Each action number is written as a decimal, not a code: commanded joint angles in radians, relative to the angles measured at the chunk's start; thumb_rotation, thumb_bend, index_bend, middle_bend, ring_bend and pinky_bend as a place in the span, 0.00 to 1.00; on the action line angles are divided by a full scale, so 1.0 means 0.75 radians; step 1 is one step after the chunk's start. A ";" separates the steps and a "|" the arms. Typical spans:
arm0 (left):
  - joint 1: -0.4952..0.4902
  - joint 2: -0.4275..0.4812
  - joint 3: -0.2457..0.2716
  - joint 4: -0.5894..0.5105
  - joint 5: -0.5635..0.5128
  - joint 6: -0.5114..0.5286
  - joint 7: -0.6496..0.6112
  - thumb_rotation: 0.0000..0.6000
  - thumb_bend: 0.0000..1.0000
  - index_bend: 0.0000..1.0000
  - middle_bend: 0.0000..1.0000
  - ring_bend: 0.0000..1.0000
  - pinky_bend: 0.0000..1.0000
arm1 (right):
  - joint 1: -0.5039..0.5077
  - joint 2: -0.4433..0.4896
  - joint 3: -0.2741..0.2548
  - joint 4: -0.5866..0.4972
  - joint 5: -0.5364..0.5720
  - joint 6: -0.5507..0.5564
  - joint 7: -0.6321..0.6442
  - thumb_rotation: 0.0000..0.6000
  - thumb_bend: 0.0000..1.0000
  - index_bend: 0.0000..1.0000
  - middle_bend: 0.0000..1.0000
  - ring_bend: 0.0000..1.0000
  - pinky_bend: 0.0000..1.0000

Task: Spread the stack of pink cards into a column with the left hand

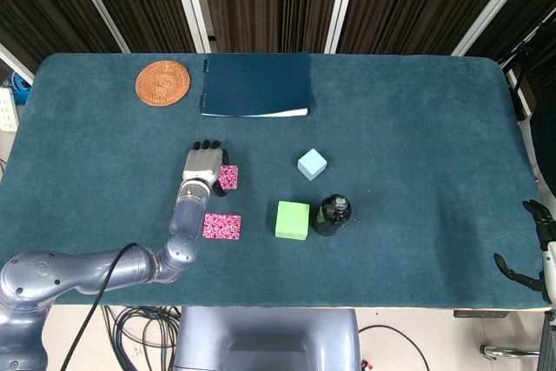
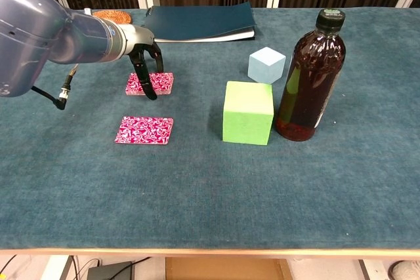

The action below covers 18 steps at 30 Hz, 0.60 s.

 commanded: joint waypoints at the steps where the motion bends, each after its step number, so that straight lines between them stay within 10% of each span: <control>1: 0.000 0.001 -0.004 -0.002 -0.002 0.003 -0.001 1.00 0.15 0.41 0.14 0.01 0.00 | 0.000 0.000 0.000 0.000 0.000 0.000 0.000 1.00 0.27 0.10 0.07 0.14 0.19; 18: 0.000 -0.007 -0.013 0.025 -0.031 0.013 0.028 1.00 0.16 0.43 0.15 0.01 0.00 | 0.001 0.001 0.000 0.000 0.002 -0.003 0.000 1.00 0.27 0.10 0.07 0.14 0.19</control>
